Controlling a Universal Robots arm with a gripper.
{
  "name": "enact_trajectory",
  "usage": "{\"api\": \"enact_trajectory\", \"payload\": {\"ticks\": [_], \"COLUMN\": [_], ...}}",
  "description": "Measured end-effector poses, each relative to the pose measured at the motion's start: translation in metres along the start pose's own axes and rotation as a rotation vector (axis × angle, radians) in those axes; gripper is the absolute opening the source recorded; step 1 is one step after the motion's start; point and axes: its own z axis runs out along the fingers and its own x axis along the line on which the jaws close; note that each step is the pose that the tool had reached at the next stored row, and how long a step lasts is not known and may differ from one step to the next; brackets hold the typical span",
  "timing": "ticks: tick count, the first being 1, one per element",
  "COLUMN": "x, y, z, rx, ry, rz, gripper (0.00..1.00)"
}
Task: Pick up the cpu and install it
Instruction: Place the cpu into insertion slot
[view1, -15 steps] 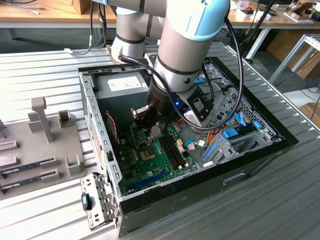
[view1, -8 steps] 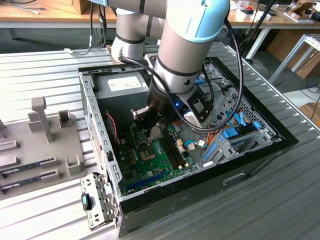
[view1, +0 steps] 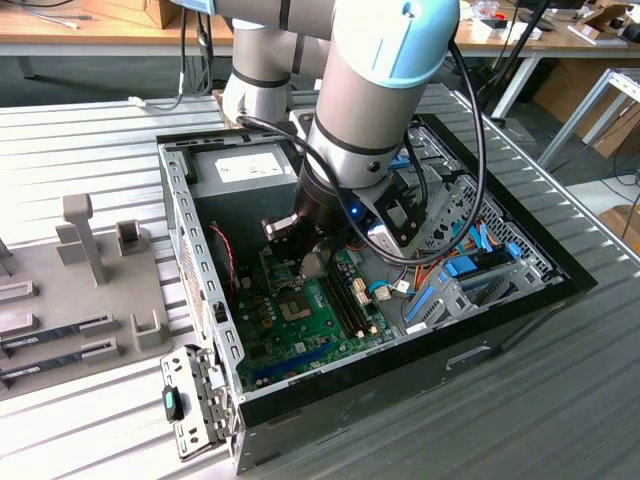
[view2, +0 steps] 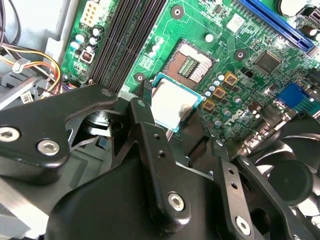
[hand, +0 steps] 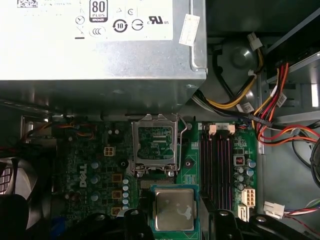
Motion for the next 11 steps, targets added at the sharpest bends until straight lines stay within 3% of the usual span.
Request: {"api": "enact_trajectory", "payload": {"ticks": [11], "x": [0.0], "y": [-0.0019], "z": [0.0024], "rx": [0.0001], "ry": [0.0001], "rz": [0.0], "gripper": [0.47]}}
